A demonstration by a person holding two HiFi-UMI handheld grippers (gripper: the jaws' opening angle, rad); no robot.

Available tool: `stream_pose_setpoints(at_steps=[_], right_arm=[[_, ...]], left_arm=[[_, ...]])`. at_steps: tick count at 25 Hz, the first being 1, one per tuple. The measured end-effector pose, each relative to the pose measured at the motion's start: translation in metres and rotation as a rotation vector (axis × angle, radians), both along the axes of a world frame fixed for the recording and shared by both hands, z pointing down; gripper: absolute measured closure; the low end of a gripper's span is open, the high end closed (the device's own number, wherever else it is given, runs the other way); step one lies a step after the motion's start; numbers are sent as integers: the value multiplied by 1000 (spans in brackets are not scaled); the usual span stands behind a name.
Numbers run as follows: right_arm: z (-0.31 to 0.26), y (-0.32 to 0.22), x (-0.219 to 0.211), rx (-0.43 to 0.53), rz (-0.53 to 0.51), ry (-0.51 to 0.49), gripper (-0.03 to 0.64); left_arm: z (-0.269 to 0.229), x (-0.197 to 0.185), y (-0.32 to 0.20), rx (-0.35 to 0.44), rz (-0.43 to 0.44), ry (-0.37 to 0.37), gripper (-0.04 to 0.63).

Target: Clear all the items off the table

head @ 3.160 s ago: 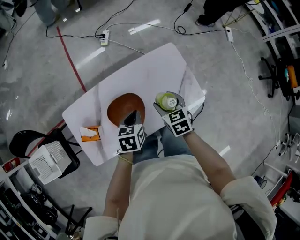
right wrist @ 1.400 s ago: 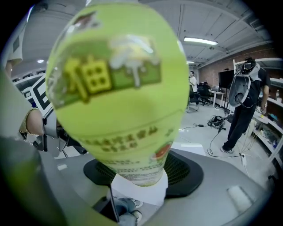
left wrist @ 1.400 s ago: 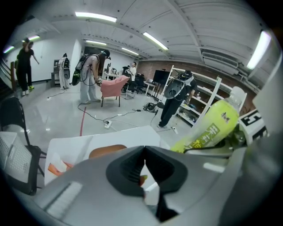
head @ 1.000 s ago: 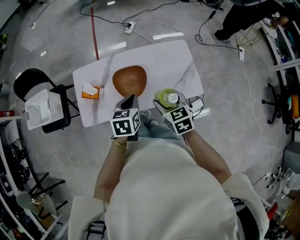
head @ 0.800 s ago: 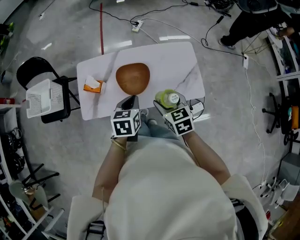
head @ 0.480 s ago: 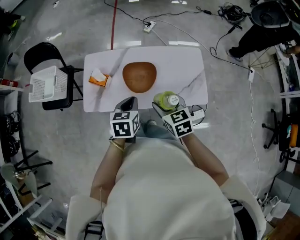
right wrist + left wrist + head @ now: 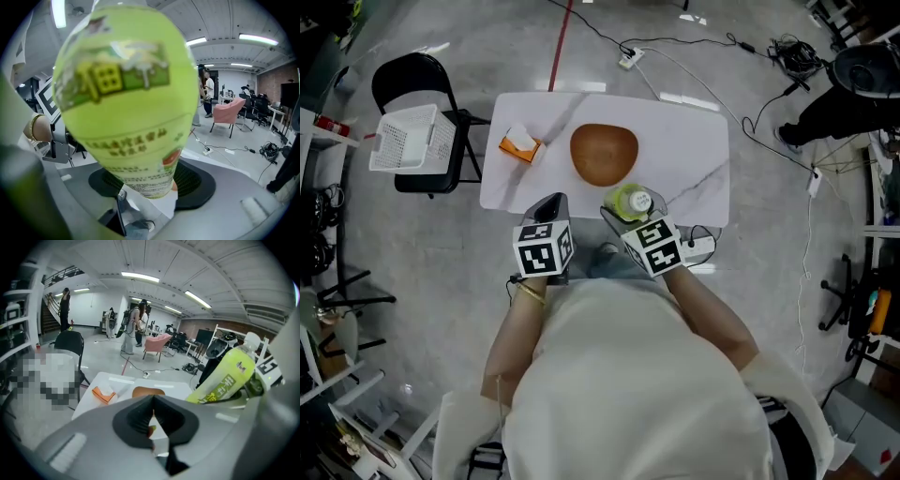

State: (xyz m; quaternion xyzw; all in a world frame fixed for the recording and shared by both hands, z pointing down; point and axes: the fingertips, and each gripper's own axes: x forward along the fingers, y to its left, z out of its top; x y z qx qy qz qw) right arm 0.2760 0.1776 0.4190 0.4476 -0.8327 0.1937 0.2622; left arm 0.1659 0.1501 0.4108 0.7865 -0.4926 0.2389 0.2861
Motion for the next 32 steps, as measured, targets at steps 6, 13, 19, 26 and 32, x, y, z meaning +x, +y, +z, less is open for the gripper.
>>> stream_pose_setpoints(at_steps=[6,13,19,26,32], right_arm=[[-4,-14,-47,6,-67,7,314],[-15,-32,-115,19,-113,1,314],[-22,-48,-175,17,-154,-8,314],[-20,-64,-237,18,-228,13,314],[-23,-81,-294,23,-274,11,316]], left_arm=[[0,-52,-5,1,-71,4,586],[-6,-117,-13,4,-100,2,586],[-13,-174,-28,9,-127,2,586],[-11,-240,-40,12,-206,19,586],[-12,-300,-48,13,-270,29,586]])
